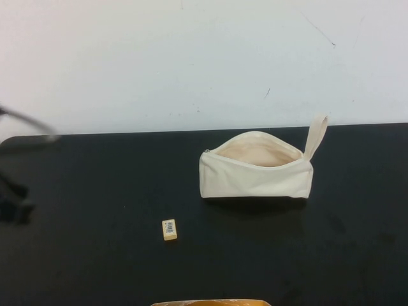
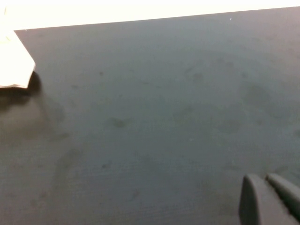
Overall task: Put eraser into pencil case
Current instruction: Pick up the eraser from the table
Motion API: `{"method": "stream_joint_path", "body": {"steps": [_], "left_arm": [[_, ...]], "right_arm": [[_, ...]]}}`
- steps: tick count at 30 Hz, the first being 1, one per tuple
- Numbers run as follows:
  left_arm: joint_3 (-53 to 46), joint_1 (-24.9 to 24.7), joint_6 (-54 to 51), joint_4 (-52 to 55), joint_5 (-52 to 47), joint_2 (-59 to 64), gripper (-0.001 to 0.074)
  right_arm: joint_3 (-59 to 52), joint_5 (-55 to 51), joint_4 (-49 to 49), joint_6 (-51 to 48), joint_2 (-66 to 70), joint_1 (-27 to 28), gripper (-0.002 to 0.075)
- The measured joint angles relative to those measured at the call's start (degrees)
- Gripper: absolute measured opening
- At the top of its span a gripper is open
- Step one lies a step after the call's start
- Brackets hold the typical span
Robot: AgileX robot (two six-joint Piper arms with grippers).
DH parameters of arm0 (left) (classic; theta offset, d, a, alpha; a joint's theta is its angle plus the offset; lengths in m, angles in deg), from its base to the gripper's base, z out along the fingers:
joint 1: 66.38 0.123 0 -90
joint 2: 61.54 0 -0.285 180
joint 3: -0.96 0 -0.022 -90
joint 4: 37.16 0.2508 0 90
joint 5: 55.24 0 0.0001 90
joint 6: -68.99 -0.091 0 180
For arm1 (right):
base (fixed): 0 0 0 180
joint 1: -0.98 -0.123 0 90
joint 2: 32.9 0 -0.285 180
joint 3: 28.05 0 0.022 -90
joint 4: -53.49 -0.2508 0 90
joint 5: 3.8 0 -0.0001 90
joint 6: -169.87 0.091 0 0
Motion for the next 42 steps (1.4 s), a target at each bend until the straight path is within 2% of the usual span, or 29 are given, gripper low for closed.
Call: {"method": "stream_joint_path", "body": {"steps": [5,10,13,17,20,25,26,28,31,37,42], "left_arm": [[6.5,-7.1,1.8,6.1,-0.6,13.4,-0.0001],[11.5,-17.1,11.1,16.1,-0.3,23.8,-0.0001],[13.9,-21.2,16.9,19.4,0.4,29.1,-0.0001],[16.9,-24.1,21.4,19.9,1.0,35.9,0.0011],[18.7,-24.9,23.4,18.9,1.4,40.8,0.0094],[21.3,-24.9,27.6,15.5,2.6,48.0,0.0398],[21.7,-24.9,28.4,15.1,3.2,48.9,0.0445],[22.0,-24.9,30.4,14.2,5.1,50.8,0.0491],[22.1,-24.9,32.7,12.9,8.1,53.0,0.0491],[22.3,-24.9,33.7,11.0,10.7,56.2,0.0429],[22.3,-24.9,34.0,10.8,10.9,56.9,0.0408]], "right_arm": [[0.0,0.0,0.0,0.0,0.0,0.0,-0.0001],[0.0,0.0,0.0,0.0,0.0,0.0,-0.0001],[0.0,0.0,0.0,0.0,0.0,0.0,-0.0001],[0.0,0.0,0.0,0.0,0.0,0.0,-0.0001],[0.0,0.0,0.0,0.0,0.0,0.0,-0.0001],[0.0,0.0,0.0,0.0,0.0,0.0,-0.0001],[0.0,0.0,0.0,0.0,0.0,0.0,-0.0001],[0.0,0.0,0.0,0.0,0.0,0.0,-0.0001],[0.0,0.0,0.0,0.0,0.0,0.0,-0.0001],[0.0,0.0,0.0,0.0,0.0,0.0,-0.0001],[0.0,0.0,0.0,0.0,0.0,0.0,-0.0001]]}}
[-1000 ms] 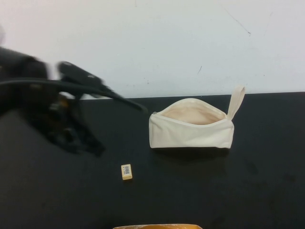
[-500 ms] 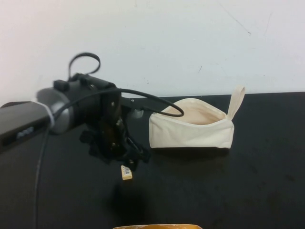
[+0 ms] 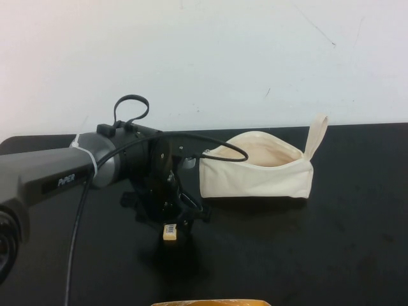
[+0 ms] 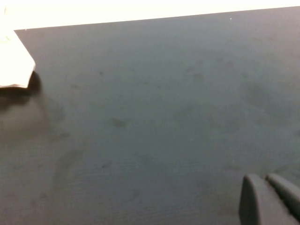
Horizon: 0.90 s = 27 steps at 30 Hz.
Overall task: Put eraser into pencil case
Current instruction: Pick up the eraser from the table
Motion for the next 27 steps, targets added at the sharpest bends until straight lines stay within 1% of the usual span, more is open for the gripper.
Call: {"method": "stream_joint_path", "body": {"steps": [7,10,12,15,16,21,24,27], "left_arm": [[0.0,0.0,0.5,0.0,0.0,0.7,0.0405],[0.0,0.0,0.7,0.6,0.0,0.7,0.0380],[0.0,0.0,0.7,1.2,-0.2,0.7,0.0333],[0.0,0.0,0.7,2.3,-1.1,0.7,0.0197],[0.1,0.0,0.7,2.7,-1.4,0.7,0.0181],[0.1,0.0,-1.5,3.7,-4.8,0.3,0.0182],[0.1,0.0,-3.8,3.7,-6.5,-2.0,0.0182],[0.1,-0.2,-7.4,-0.2,-5.5,-6.8,0.0182]], "right_arm": [[0.0,0.0,0.0,0.0,0.0,0.0,-0.0001],[0.0,0.0,0.0,0.0,0.0,0.0,-0.0001],[0.0,0.0,0.0,0.0,0.0,0.0,-0.0001],[0.0,0.0,0.0,0.0,0.0,0.0,-0.0001],[0.0,0.0,0.0,0.0,0.0,0.0,-0.0001],[0.0,0.0,0.0,0.0,0.0,0.0,-0.0001],[0.0,0.0,0.0,0.0,0.0,0.0,-0.0001],[0.0,0.0,0.0,0.0,0.0,0.0,-0.0001]]}}
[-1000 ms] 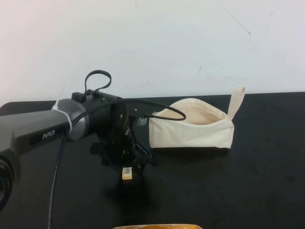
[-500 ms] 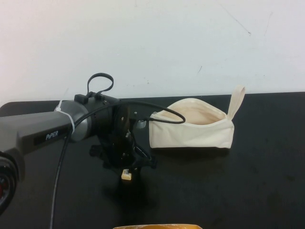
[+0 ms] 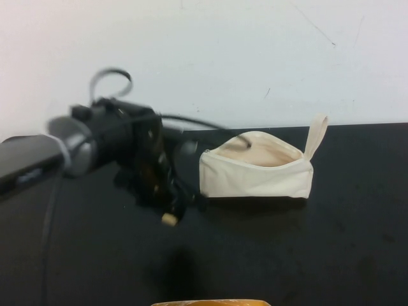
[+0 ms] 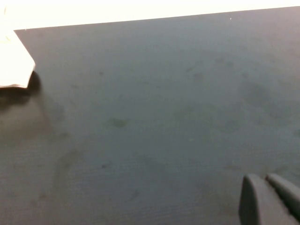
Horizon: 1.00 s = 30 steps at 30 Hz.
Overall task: Put eraser into pencil case
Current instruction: Pick up the eraser from the table, then place the eraser on the pencil case
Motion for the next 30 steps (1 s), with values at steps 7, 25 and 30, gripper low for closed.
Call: {"method": "stream_joint_path", "body": {"steps": [7,25,30], "left_arm": [[0.0,-4.7,-13.9,-11.8,15.1,-10.1,0.0182],[0.0,-6.8,-16.8,-17.1,44.0,1.5,0.0218],[0.0,-6.8,-17.1,-17.1,45.5,2.6,0.0426]], "right_arm": [[0.0,0.0,0.0,0.0,0.0,0.0,-0.0001],[0.0,0.0,0.0,0.0,0.0,0.0,-0.0001],[0.0,0.0,0.0,0.0,0.0,0.0,-0.0001]]}}
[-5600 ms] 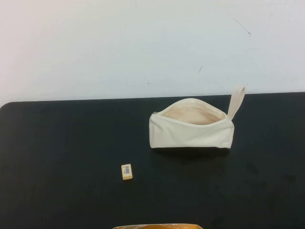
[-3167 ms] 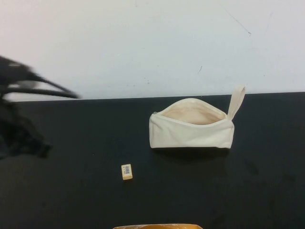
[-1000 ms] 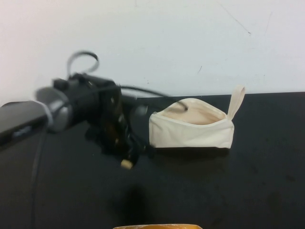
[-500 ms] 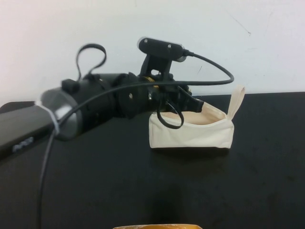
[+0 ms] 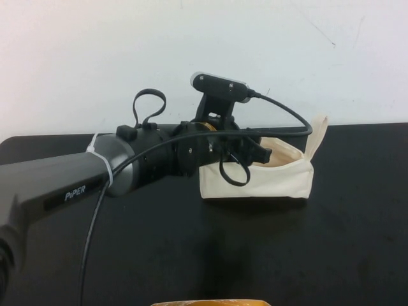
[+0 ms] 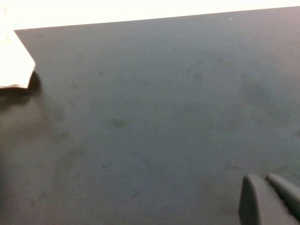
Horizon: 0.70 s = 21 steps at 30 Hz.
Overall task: Put eraser into pencil case
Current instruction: Place the eraser on the pencil case
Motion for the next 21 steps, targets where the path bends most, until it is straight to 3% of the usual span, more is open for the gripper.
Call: {"method": "stream_joint_path", "body": {"steps": [3,6,8,11,13,21], "left_arm": [[0.0,0.0,-0.2,0.5,0.1,0.0,0.0473],[0.0,0.0,-0.2,2.0,-1.7,-2.0,0.0449],[-0.1,0.0,-0.2,4.1,-4.6,-4.6,0.0364],[-0.1,0.0,-0.2,8.0,-9.1,-10.1,0.0157],[-0.1,0.0,-0.2,10.9,-12.3,-14.4,0.0070],[-12.7,0.0,0.4,13.1,-15.4,-33.5,0.0010]], "right_arm": [[0.0,0.0,0.0,0.0,0.0,0.0,-0.0001],[0.0,0.0,0.0,0.0,0.0,0.0,-0.0001],[0.0,0.0,0.0,0.0,0.0,0.0,-0.0001],[0.0,0.0,0.0,0.0,0.0,0.0,-0.0001],[0.0,0.0,0.0,0.0,0.0,0.0,-0.0001],[0.0,0.0,0.0,0.0,0.0,0.0,-0.0001]]}}
